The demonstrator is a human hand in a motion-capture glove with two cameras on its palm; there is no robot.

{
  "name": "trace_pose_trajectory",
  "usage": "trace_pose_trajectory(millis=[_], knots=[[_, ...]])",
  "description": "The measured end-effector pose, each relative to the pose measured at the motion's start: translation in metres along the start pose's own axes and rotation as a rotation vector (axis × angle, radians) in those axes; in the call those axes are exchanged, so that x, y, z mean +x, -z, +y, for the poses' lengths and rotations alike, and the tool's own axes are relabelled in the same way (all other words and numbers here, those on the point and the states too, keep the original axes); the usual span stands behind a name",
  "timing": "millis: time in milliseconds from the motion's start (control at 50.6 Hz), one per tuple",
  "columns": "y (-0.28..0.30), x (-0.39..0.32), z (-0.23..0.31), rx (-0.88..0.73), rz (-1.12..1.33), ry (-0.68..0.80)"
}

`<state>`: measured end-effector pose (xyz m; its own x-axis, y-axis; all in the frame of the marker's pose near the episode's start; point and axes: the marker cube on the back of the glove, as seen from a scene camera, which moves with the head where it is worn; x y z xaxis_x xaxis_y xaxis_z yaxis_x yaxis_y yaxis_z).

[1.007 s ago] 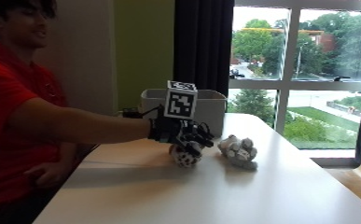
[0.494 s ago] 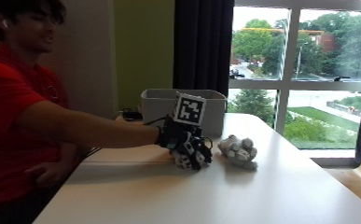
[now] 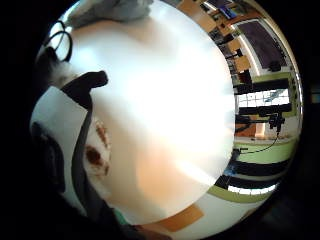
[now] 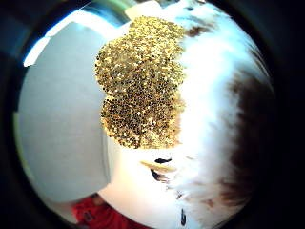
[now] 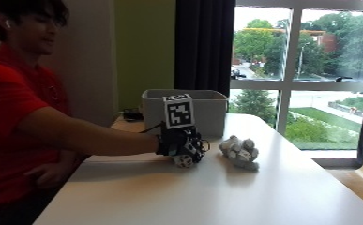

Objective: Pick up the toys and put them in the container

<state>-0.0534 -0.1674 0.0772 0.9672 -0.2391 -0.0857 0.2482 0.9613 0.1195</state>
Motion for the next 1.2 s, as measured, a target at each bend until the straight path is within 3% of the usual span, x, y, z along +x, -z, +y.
trace_pose_trajectory(millis=[257, 612, 948, 1205], knots=[[-0.002, -0.002, -0.015, 0.068, -0.004, -0.006], [0.017, 0.000, -0.011, -0.010, -0.080, 0.016], [0.127, -0.020, -0.006, 0.102, -0.071, 0.126], [0.203, -0.086, -0.025, 0.176, -0.080, 0.232]])
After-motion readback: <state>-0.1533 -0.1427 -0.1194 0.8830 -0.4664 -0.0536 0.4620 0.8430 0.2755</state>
